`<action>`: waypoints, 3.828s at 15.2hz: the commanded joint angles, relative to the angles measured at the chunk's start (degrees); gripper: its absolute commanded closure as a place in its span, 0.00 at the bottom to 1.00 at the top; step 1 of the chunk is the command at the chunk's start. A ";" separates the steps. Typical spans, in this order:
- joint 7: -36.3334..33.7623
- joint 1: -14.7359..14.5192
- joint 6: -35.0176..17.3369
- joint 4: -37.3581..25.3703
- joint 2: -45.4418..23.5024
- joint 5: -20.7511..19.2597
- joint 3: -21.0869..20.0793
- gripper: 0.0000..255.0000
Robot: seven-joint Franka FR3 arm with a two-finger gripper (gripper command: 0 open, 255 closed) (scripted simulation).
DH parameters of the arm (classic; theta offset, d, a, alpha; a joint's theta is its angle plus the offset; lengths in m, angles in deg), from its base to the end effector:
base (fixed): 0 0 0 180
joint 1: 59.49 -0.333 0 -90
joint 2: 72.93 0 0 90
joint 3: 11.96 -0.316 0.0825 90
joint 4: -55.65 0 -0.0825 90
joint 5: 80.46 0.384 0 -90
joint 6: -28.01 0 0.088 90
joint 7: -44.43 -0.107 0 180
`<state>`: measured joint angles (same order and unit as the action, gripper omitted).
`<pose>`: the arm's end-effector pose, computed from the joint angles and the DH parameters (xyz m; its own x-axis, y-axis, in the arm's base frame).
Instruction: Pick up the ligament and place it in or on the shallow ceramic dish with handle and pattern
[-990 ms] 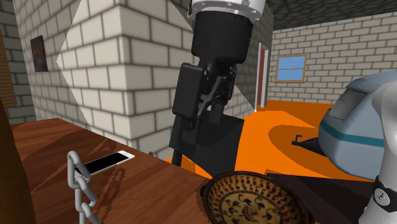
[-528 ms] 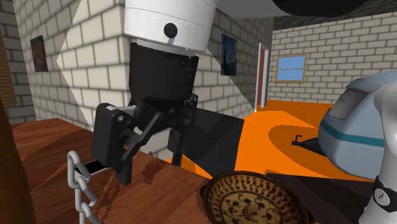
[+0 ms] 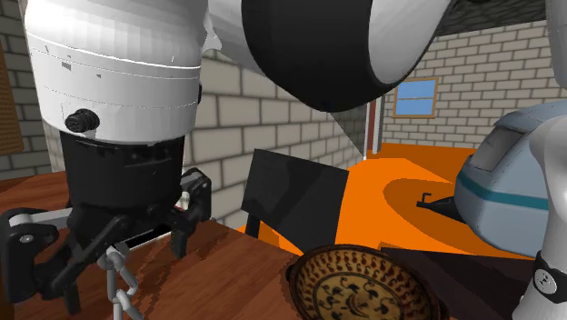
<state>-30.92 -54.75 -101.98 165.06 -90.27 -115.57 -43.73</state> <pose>0.5720 0.2537 0.3725 0.8256 -0.4463 0.3453 -0.4842 -0.8745 0.0273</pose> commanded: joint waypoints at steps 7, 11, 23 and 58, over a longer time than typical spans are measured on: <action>-2.89 -1.10 -2.86 -1.23 -5.08 -4.44 2.18 0.00; -2.89 -1.10 -2.85 -1.24 -5.09 -4.45 2.19 0.00; -2.90 -1.12 -2.84 -1.25 -5.09 -4.44 2.18 1.00; 13.29 3.79 -0.71 20.76 28.84 20.43 -1.12 1.00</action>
<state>-18.64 -50.63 -102.08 182.99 -64.41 -97.16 -45.17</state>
